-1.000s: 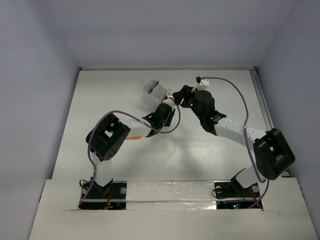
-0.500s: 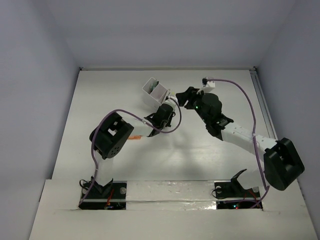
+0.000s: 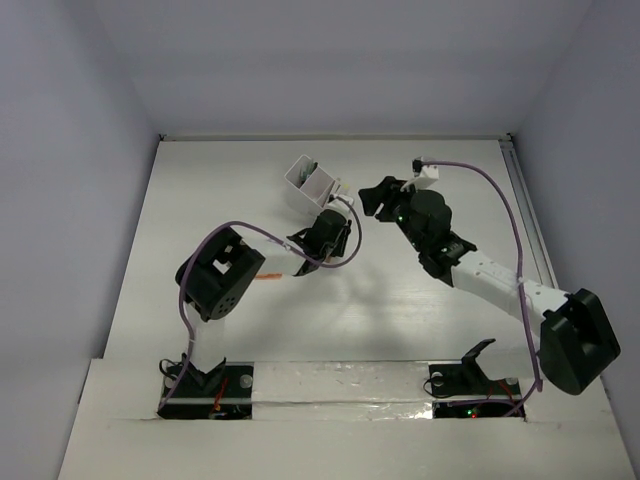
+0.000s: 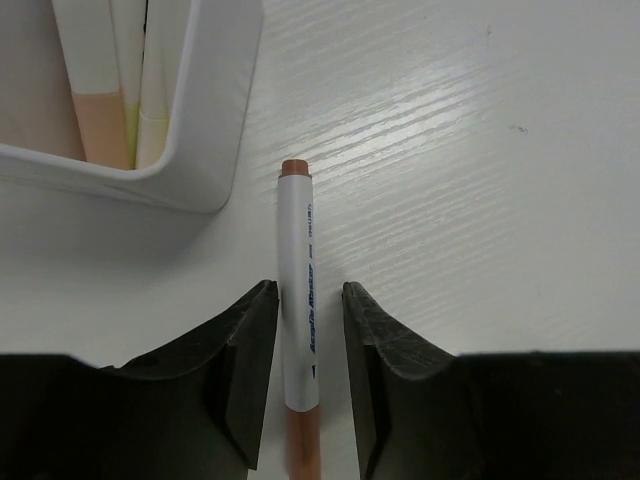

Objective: Sort the stationery into containers
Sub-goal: Pick up the pen from the center of the board.

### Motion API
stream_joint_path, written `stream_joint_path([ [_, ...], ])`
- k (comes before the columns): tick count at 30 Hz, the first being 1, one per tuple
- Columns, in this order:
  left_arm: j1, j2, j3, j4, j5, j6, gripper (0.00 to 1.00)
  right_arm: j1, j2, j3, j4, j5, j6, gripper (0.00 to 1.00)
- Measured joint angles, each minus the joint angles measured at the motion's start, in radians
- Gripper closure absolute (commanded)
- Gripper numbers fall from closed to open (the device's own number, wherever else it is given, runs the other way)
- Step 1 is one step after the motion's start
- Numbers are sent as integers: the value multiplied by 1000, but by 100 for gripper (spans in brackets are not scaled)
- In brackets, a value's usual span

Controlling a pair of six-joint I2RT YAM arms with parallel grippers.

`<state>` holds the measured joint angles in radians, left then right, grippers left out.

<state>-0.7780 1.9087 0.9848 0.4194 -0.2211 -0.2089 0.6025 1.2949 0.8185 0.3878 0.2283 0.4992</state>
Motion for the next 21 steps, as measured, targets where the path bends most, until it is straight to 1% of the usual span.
stream_joint_path([
  [4, -1, 13, 26, -21, -3, 2, 70, 0, -26, -17, -28, 3, 2, 40],
  [7, -1, 46, 69, -26, -13, 8, 73, 0, -70, -35, -53, 3, 5, 40],
  [8, -1, 59, 84, -25, -16, 12, 79, 0, -86, -41, -60, 3, 6, 40],
  [11, -1, 72, 97, -21, -22, 17, 89, 0, -128, -57, -74, 4, 8, 41],
  [12, -1, 75, 101, -19, -23, 18, 98, 0, -139, -63, -76, 5, 10, 41],
  [13, -1, 76, 103, -19, -24, 17, 100, 0, -148, -66, -83, 5, 11, 41],
  [18, -2, 73, 97, -10, -22, 13, 100, 0, -193, -79, -121, 19, 13, 41],
  [21, -4, 37, 60, -13, -6, -2, 100, 0, -235, -90, -143, 34, 12, 41],
])
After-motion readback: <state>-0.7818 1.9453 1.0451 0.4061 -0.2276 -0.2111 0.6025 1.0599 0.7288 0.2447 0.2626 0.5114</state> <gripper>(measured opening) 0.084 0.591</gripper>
